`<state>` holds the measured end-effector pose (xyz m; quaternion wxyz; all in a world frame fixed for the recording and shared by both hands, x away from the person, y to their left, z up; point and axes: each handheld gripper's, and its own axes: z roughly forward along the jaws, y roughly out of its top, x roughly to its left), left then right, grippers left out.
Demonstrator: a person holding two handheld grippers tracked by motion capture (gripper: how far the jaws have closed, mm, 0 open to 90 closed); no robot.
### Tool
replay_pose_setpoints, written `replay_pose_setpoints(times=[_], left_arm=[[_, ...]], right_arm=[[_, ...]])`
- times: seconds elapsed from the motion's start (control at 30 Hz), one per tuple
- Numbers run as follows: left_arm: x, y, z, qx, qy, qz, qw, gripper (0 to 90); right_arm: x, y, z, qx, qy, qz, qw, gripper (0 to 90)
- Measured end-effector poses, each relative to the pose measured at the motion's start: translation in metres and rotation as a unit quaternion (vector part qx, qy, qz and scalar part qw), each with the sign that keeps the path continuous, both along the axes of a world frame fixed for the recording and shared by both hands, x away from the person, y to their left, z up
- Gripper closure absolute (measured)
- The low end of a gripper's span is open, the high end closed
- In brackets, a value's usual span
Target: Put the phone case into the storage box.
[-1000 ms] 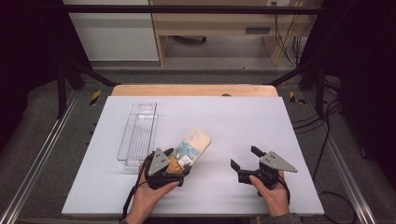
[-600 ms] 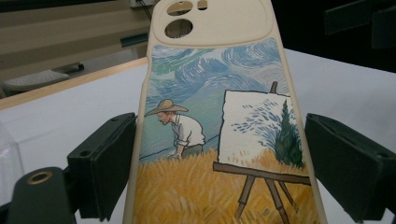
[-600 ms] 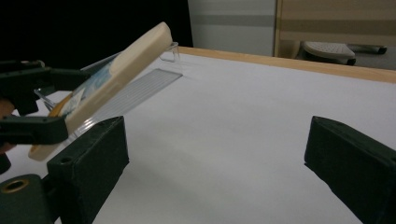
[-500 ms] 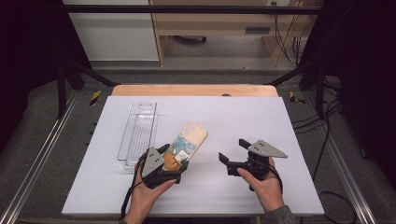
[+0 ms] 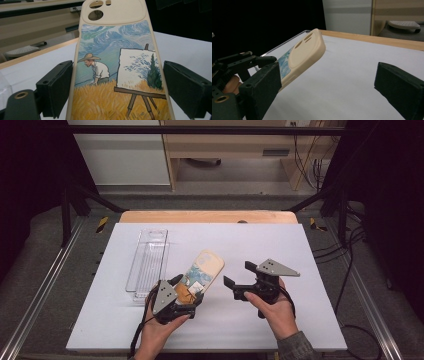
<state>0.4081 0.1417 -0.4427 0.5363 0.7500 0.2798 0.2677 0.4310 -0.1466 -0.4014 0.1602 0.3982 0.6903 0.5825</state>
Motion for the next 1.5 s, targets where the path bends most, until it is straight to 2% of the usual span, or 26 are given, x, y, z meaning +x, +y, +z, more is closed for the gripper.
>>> replay_pose_setpoints(times=[0.2, 0.43, 0.57, 0.77, 0.8, 0.97, 1.0, 1.03, 1.13, 1.17, 1.2, 1.3, 1.33, 1.47, 1.5], left_arm=[[-0.001, 0.0, 0.002, 0.001, -0.004, -0.002, 1.0, 11.4], [-0.002, 0.001, 0.003, -0.004, -0.009, -0.004, 0.9999, 11.4], [-0.004, 0.0, 0.004, -0.006, -0.013, -0.008, 0.9999, 11.3], [-0.006, -0.001, 0.004, -0.012, -0.023, -0.015, 0.9996, 11.3], [-0.007, -0.002, 0.005, -0.013, -0.026, -0.018, 0.9994, 11.3], [-0.007, -0.002, 0.003, -0.011, -0.024, -0.023, 0.9994, 11.2], [-0.007, -0.002, 0.003, -0.012, -0.023, -0.023, 0.9994, 11.2], [-0.007, -0.001, 0.003, -0.014, -0.022, -0.023, 0.9994, 11.2], [-0.006, -0.001, 0.002, -0.017, -0.021, -0.026, 0.9993, 11.2], [-0.007, -0.001, 0.001, -0.018, -0.021, -0.027, 0.9992, 11.2], [-0.007, -0.002, 0.0, -0.017, -0.021, -0.03, 0.9992, 11.2], [-0.007, -0.003, -0.002, -0.014, -0.02, -0.031, 0.9992, 11.2], [-0.006, -0.003, -0.004, -0.011, -0.017, -0.03, 0.9993, 11.2], [-0.006, -0.004, -0.008, -0.009, -0.014, -0.03, 0.9994, 11.2], [-0.006, -0.004, -0.01, -0.011, -0.011, -0.03, 0.9994, 11.2]], right_arm=[[0.001, 0.015, 0.004, -0.005, 0.01, 0.019, 0.9998, 8.0], [0.003, 0.022, 0.006, 0.002, 0.018, 0.027, 0.9995, 10.4], [0.004, 0.029, 0.009, 0.007, 0.022, 0.037, 0.999, 13.4], [0.01, 0.038, 0.007, 0.028, 0.034, 0.049, 0.9978, 21.0], [0.012, 0.041, 0.006, 0.039, 0.039, 0.056, 0.9969, 26.2], [0.014, 0.044, 0.005, 0.051, 0.041, 0.062, 0.9959, 35.0], [0.016, 0.043, 0.003, 0.063, 0.046, 0.06, 0.9951, 40.8], [0.016, 0.043, 0.003, 0.063, 0.046, 0.06, 0.9951, 40.8], [0.021, 0.039, 0.001, 0.093, 0.056, 0.06, 0.9923, 49.1], [0.022, 0.038, 0.0, 0.101, 0.059, 0.058, 0.9915, 53.1], [0.023, 0.036, 0.0, 0.113, 0.056, 0.056, 0.9904, 64.4], [0.024, 0.035, -0.001, 0.121, 0.057, 0.058, 0.9894, 69.0], [0.022, 0.036, -0.002, 0.124, 0.056, 0.067, 0.9885, 74.7], [0.02, 0.038, -0.001, 0.115, 0.048, 0.08, 0.9889, 77.5], [0.02, 0.039, 0.0, 0.119, 0.049, 0.091, 0.9875, 79.7]])
